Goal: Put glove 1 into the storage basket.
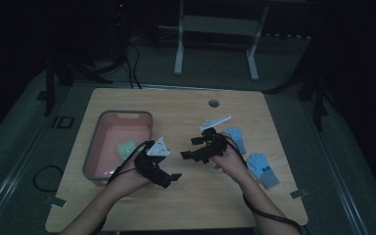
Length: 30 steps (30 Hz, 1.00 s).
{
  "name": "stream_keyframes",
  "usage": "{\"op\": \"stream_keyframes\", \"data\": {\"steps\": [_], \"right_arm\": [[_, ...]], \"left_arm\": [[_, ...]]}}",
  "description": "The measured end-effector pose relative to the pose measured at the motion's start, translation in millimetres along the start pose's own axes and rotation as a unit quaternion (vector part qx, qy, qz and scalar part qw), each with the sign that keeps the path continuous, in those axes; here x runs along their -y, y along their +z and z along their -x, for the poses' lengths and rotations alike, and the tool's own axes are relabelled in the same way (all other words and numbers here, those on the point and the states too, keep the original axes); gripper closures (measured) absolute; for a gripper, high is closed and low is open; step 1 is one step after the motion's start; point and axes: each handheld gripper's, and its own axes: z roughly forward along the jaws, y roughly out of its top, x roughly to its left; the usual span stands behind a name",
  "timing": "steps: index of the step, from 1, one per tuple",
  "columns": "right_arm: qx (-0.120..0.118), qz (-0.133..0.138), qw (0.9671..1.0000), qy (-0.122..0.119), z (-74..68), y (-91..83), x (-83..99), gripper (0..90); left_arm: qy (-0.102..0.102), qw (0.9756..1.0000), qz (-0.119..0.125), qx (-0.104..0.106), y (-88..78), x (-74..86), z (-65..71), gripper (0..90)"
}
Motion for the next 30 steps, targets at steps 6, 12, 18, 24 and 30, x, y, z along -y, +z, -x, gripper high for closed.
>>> {"op": "stream_keyframes", "data": {"steps": [6,12,18,24,30], "right_arm": [[0.005,0.001,0.9999,0.009,11.3,-14.7,17.1,18.3],[0.02,-0.003,0.9998,0.008,17.1,-25.9,34.9,16.9],[0.044,0.006,0.9989,0.016,21.6,-37.4,52.5,14.9],[0.054,-0.004,0.9985,0.009,24.1,-40.9,70.9,15.0],[0.06,-0.015,0.9979,0.016,29.5,-42.9,89.5,15.0]], "left_arm": [[-0.003,0.9999,0.003,0.014,17.2,-2.9,8.1,3.9],[0.003,0.9999,0.006,0.016,34.3,0.2,16.9,3.9],[0.004,0.9999,0.015,0.006,47.1,10.2,24.9,3.9],[0.01,0.9999,0.006,-0.002,55.4,22.3,29.9,3.9],[-0.002,1.0,0.005,-0.002,62.1,38.7,33.1,3.9]]}}
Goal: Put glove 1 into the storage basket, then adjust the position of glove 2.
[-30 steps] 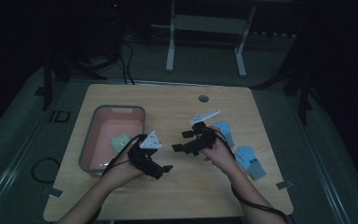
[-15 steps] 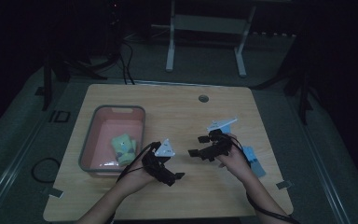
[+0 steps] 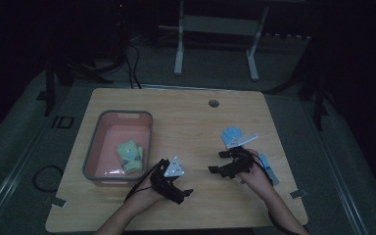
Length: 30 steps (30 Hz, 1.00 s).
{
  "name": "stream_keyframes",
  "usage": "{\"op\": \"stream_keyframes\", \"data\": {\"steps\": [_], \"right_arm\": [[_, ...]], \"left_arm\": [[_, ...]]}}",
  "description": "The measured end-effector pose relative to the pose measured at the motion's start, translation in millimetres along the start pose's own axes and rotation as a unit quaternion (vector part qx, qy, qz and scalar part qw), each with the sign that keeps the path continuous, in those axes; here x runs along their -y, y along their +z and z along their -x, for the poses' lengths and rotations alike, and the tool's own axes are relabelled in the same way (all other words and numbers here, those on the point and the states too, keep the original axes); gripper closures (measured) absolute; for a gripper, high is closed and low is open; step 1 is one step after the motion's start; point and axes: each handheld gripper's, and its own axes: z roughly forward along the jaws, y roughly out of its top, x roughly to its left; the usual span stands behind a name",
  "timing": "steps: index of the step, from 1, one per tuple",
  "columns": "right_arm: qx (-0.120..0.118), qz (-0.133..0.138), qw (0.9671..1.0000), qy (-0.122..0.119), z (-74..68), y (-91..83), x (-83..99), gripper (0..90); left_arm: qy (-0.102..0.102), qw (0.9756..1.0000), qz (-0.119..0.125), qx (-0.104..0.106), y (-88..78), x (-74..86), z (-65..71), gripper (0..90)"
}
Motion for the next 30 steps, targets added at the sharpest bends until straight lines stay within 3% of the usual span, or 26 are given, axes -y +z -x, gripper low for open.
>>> {"op": "stream_keyframes", "data": {"steps": [3,8,12,17,21,22,26,30], "right_arm": [[0.004,-0.001,1.0,0.009,3.3,-2.8,7.2,14.9],[0.007,0.006,0.9998,0.019,7.0,-8.9,15.3,13.6],[0.04,0.001,0.999,0.019,5.0,-10.9,19.1,13.3],[0.048,0.0,0.9988,0.011,3.0,-12.0,25.8,13.6],[0.053,0.01,0.9984,0.014,4.8,-14.9,29.5,14.4],[0.065,0.016,0.9977,0.013,6.7,-18.4,31.5,21.1],[0.086,0.038,0.9955,0.012,13.6,-29.2,33.9,33.8],[0.114,0.049,0.9922,0.012,22.7,-39.1,33.5,36.1]], "left_arm": [[-0.008,0.9999,-0.005,0.01,3.4,6.7,-0.1,3.9],[-0.015,0.9999,0.0,0.008,3.9,11.2,0.8,3.9],[-0.011,0.9999,0.011,-0.007,2.5,13.9,2.8,3.9],[-0.017,0.9996,0.02,-0.013,0.1,19.3,3.4,3.9],[-0.007,0.9999,0.011,-0.007,-0.1,22.5,4.5,3.9],[-0.005,0.9999,0.009,-0.005,-0.7,24.1,5.4,3.9],[-0.007,0.9999,0.009,-0.005,-1.9,26.2,6.9,3.9],[-0.006,1.0,0.005,-0.004,-2.9,28.3,8.1,3.9]]}}
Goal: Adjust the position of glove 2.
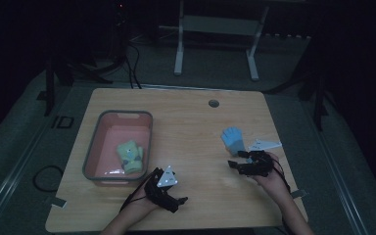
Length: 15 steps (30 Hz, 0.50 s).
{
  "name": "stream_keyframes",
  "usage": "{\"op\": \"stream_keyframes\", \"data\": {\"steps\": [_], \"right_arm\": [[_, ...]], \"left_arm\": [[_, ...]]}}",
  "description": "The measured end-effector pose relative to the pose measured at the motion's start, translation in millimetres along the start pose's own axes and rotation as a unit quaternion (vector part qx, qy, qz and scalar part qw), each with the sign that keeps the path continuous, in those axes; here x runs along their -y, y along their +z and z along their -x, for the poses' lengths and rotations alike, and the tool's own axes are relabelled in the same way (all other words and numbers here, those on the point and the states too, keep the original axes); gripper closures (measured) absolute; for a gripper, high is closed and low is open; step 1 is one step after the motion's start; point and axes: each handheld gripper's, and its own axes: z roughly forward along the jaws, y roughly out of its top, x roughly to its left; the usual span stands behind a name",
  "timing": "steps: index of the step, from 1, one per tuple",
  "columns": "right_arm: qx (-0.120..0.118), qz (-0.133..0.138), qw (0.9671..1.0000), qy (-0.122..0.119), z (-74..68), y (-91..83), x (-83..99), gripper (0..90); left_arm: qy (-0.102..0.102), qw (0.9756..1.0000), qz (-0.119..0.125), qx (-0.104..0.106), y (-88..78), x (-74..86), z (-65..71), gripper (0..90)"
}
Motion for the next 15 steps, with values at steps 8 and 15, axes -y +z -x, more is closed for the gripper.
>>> {"op": "stream_keyframes", "data": {"steps": [8,15], "right_arm": [[0.05,0.002,0.9987,0.004,21.0,-5.9,-5.2,42.5],[0.07,-0.007,0.9975,0.013,38.4,-1.9,-14.7,50.7]], "left_arm": [[0.003,1.0,-0.004,-0.002,-2.3,3.5,2.8,3.9],[0.011,0.9999,-0.007,-0.005,-1.4,5.4,6.6,3.9]]}}
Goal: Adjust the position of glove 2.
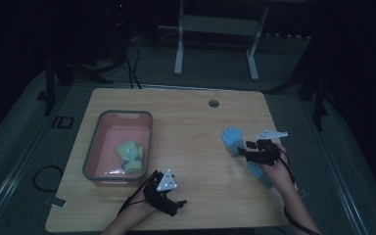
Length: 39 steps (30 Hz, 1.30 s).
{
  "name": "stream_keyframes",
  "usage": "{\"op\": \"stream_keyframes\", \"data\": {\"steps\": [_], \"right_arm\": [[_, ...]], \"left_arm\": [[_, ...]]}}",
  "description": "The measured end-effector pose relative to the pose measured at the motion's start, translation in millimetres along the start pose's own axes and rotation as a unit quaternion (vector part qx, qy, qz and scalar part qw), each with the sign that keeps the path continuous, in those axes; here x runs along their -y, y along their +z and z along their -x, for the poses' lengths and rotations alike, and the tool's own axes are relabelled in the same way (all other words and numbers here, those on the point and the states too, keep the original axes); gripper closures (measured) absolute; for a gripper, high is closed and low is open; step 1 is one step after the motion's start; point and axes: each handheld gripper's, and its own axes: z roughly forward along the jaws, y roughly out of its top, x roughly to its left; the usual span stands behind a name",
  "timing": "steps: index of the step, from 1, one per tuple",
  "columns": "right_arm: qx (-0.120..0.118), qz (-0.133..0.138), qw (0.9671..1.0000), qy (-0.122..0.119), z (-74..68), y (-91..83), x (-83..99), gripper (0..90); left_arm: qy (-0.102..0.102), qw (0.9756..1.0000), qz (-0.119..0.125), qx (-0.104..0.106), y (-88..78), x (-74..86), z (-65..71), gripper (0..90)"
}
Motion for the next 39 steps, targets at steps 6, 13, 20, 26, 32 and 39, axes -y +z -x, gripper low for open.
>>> {"op": "stream_keyframes", "data": {"steps": [6,13,20,26,32,39], "right_arm": [[0.003,0.001,1.0,0.006,11.4,9.3,-7.3,53.6],[0.006,-0.02,0.9997,-0.013,16.7,28.3,-15.3,55.4],[0.005,-0.04,0.9989,-0.024,17.8,52.2,-22.6,55.6],[0.01,-0.072,0.9972,-0.021,19.6,72.9,-13.8,56.8],[0.016,-0.064,0.9978,-0.011,17.9,73.0,-11.5,62.5],[0.032,-0.082,0.9956,0.032,10.6,71.7,-17.4,82.1]], "left_arm": [[0.001,1.0,0.003,0.001,-0.1,0.8,0.2,3.9],[-0.002,1.0,0.003,0.003,0.8,3.7,-0.5,3.9],[0.001,0.9999,0.013,-0.005,-1.0,4.9,0.4,3.9],[0.002,0.9999,0.014,-0.006,-1.1,5.4,0.7,3.9],[-0.006,0.9997,0.023,-0.006,-2.4,6.2,-0.2,3.9],[0.002,0.9998,0.019,-0.011,0.0,6.5,0.1,3.9]]}}
